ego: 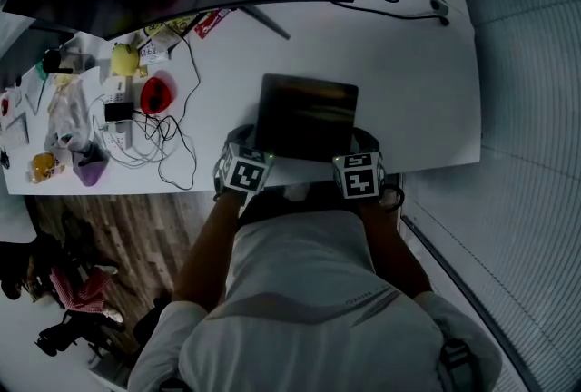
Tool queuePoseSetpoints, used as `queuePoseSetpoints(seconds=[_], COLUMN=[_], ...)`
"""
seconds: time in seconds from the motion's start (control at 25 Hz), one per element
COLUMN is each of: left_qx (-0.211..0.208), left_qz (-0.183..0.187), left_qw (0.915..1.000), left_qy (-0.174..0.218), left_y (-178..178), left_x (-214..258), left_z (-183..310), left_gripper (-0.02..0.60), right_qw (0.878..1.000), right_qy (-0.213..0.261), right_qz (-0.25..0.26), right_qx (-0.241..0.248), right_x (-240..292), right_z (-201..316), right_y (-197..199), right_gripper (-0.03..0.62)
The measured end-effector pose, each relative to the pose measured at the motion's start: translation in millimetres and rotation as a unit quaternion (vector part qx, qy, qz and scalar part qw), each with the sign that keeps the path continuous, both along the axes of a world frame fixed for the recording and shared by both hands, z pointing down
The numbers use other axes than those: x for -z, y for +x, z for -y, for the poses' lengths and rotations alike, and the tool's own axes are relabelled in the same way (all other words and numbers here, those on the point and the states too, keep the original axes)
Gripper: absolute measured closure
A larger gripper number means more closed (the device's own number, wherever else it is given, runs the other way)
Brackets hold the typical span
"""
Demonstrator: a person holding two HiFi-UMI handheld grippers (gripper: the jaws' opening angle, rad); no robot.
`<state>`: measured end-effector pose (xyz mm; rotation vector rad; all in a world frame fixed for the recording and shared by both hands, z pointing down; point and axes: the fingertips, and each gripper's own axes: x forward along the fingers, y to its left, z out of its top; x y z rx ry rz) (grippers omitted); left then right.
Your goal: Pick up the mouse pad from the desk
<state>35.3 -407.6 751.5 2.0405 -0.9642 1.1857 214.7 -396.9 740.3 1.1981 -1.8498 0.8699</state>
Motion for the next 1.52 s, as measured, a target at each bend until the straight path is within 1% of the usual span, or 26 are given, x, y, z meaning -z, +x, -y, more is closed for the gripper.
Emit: queuePoseSetpoints(seconds=[0.04, 0.12, 0.16, 0.24, 0.44, 0.6, 0.68, 0.72, 0.76, 0.8, 0.88, 1.04, 1.24, 1.36, 1.52], left_qx=[0.001, 0.001, -0.001, -0.002, 0.010, 0.009, 0.009, 0.010, 0.011, 0.012, 0.016, 0.033, 0.041, 0.048, 0.052], left_qz=[0.004, 0.010, 0.012, 0.016, 0.018, 0.020, 0.014, 0.010, 0.006, 0.004, -0.003, -0.046, -0.080, -0.105, -0.144], left_qw=[1.0000, 0.9999, 0.9999, 0.9998, 0.9994, 0.9992, 0.9992, 0.9993, 0.9994, 0.9996, 0.9998, 0.9984, 0.9948, 0.9898, 0.9779], left_qy=[0.001, -0.004, -0.008, -0.013, -0.028, -0.034, -0.035, -0.035, -0.032, -0.024, -0.013, -0.002, 0.048, 0.083, 0.143], left_y=[0.6, 3.5, 5.6, 8.4, 8.1, 10.3, 12.6, 14.5, 16.7, 18.4, 18.4, 16.2, 12.1, 4.3, -8.1], left_x=[1.2, 3.1, 3.9, 4.8, 4.2, 3.5, 4.7, 6.4, 8.4, 9.9, 11.3, 28.9, 65.6, 96.3, 156.3], left_z=[0.4, -1.0, -2.1, -4.0, -2.9, -3.8, -6.5, -9.0, -10.6, -11.2, -11.7, -9.3, 2.8, 12.3, 12.9], left_gripper=[0.337, 0.339, 0.346, 0.377, 0.391, 0.425, 0.440, 0.467, 0.517, 0.531, 0.533, 0.528, 0.528, 0.528, 0.528], right_qw=[1.000, 1.000, 1.000, 1.000, 1.000, 0.999, 0.998, 0.998, 0.998, 0.998, 0.998, 0.996, 0.991, 0.986, 0.976], right_qy=[-0.003, -0.007, -0.008, -0.011, -0.011, 0.006, 0.012, 0.015, 0.019, 0.022, 0.028, 0.049, 0.100, 0.134, 0.192], right_qz=[-0.001, -0.002, -0.002, -0.001, 0.008, 0.029, 0.042, 0.044, 0.044, 0.045, 0.052, 0.071, 0.082, 0.087, 0.094], right_qx=[-0.001, -0.005, -0.007, -0.010, -0.017, -0.028, -0.033, -0.034, -0.034, -0.035, -0.035, -0.038, -0.044, -0.044, -0.047], right_x=[-0.4, -1.2, -1.1, -0.4, 0.1, -0.8, -1.6, -2.8, -3.1, -2.0, 3.2, 21.1, 64.3, 93.8, 148.1], right_z=[0.0, -0.5, -1.0, -2.3, -2.4, -2.7, -4.7, -6.1, -7.4, -7.9, -7.9, -8.1, 1.0, 7.9, 9.3], right_y=[-1.0, -1.6, -1.8, -4.0, -7.9, -9.6, -13.4, -14.8, -15.7, -16.6, -18.1, -18.2, -26.0, -32.8, -45.1], right_gripper=[0.368, 0.373, 0.373, 0.398, 0.434, 0.480, 0.529, 0.543, 0.551, 0.553, 0.553, 0.553, 0.551, 0.551, 0.552])
